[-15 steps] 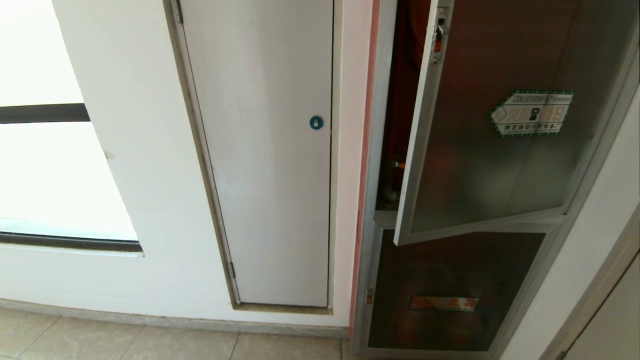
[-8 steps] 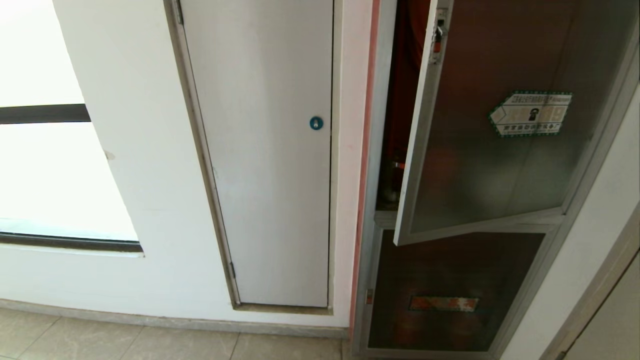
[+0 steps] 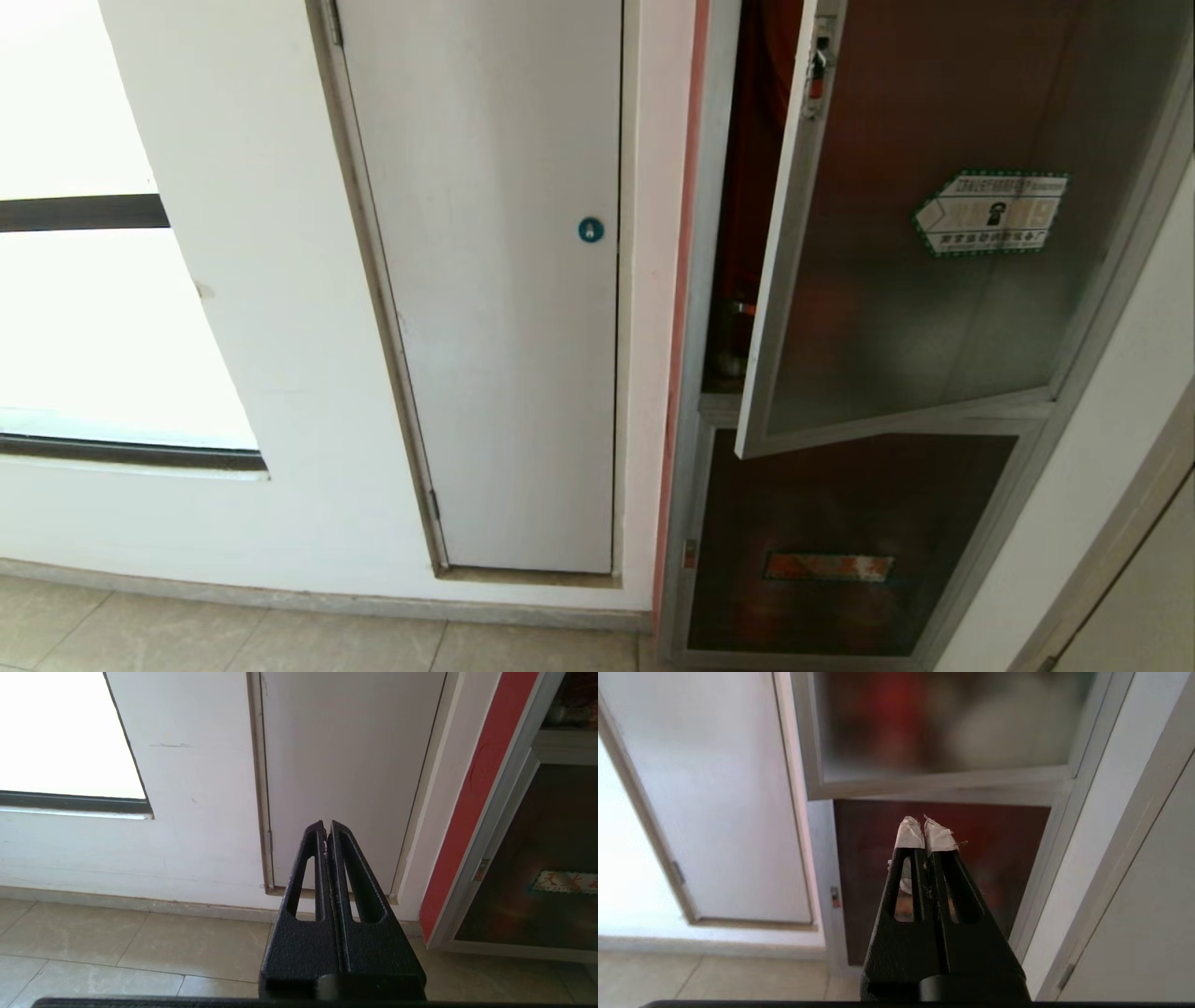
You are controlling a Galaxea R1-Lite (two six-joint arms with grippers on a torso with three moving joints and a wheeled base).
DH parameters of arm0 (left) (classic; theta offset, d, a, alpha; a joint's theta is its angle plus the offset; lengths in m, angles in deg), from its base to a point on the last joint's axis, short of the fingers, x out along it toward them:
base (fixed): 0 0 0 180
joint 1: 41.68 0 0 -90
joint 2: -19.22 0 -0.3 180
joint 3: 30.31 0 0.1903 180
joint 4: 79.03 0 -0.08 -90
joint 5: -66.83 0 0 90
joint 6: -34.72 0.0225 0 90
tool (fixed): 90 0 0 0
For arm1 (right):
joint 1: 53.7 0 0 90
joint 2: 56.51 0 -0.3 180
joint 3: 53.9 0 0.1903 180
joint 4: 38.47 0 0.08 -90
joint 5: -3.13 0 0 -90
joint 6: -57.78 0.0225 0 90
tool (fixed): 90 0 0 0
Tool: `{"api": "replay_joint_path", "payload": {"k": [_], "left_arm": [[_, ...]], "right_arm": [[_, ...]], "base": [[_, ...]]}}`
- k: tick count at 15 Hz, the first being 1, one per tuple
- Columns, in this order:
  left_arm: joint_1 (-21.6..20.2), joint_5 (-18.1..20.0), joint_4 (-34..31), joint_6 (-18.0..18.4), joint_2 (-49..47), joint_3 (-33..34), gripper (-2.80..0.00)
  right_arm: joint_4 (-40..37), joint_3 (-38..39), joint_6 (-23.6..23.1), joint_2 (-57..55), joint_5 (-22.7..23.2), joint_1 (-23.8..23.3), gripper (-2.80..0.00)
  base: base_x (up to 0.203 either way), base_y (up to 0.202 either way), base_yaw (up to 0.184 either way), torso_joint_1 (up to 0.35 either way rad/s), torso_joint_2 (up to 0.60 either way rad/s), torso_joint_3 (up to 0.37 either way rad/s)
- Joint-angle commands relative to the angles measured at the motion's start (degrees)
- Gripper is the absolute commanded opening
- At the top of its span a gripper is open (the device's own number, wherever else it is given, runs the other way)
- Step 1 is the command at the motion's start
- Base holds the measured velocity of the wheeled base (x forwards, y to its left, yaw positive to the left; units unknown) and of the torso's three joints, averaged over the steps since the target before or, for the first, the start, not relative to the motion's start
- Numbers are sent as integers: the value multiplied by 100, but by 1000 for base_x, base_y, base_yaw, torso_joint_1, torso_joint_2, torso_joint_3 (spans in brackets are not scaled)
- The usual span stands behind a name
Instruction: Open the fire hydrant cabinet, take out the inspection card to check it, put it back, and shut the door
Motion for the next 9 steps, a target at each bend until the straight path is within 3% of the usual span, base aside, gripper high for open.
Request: {"api": "replay_joint_path", "payload": {"k": [1, 4, 9], "left_arm": [[-1, -1, 3, -3, 2, 0, -280], [-1, -1, 3, -3, 2, 0, -280], [-1, -1, 3, -3, 2, 0, -280]], "right_arm": [[712, 749, -110, 215, -19, 0, -280], [1162, 1389, -237, 223, -18, 0, -280], [900, 1389, -247, 223, 77, 0, -280]], "base": [[0, 0, 0, 0, 0, 0], [0, 0, 0, 0, 0, 0], [0, 0, 0, 0, 0, 0]]}}
